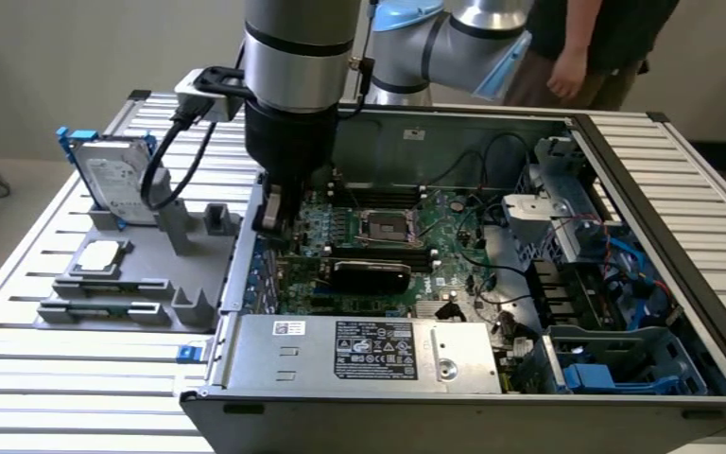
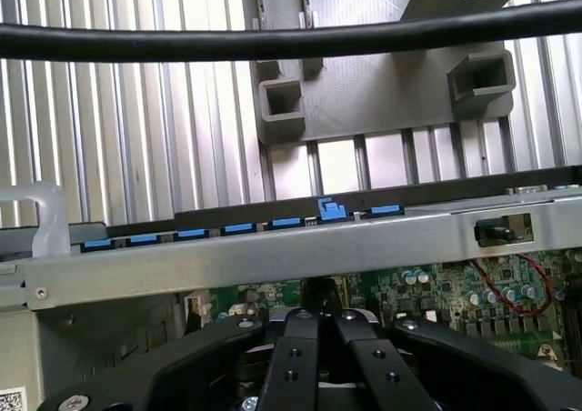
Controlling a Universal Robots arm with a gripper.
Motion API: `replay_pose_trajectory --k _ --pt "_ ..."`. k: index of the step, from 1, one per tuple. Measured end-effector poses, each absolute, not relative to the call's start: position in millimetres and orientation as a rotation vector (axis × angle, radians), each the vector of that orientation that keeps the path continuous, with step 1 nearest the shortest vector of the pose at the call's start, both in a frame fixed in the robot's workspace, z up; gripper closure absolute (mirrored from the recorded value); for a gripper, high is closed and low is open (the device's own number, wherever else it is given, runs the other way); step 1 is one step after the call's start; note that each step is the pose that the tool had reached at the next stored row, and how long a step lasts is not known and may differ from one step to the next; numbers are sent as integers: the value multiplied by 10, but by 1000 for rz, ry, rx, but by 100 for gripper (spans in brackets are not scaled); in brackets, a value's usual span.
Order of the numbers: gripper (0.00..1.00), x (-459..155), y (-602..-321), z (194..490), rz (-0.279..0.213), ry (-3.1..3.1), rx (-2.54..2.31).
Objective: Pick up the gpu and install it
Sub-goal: 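Insert the gpu into the slot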
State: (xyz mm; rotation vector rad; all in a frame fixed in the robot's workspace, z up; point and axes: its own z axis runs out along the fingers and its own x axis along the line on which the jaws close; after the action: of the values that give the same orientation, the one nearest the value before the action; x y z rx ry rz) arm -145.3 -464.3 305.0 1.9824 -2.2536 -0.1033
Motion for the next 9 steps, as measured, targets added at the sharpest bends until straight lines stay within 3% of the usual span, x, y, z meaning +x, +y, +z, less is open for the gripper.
replay_pose_trajectory --k 9 --pt "89 -1457 -4640 3011 -81 -2252 1966"
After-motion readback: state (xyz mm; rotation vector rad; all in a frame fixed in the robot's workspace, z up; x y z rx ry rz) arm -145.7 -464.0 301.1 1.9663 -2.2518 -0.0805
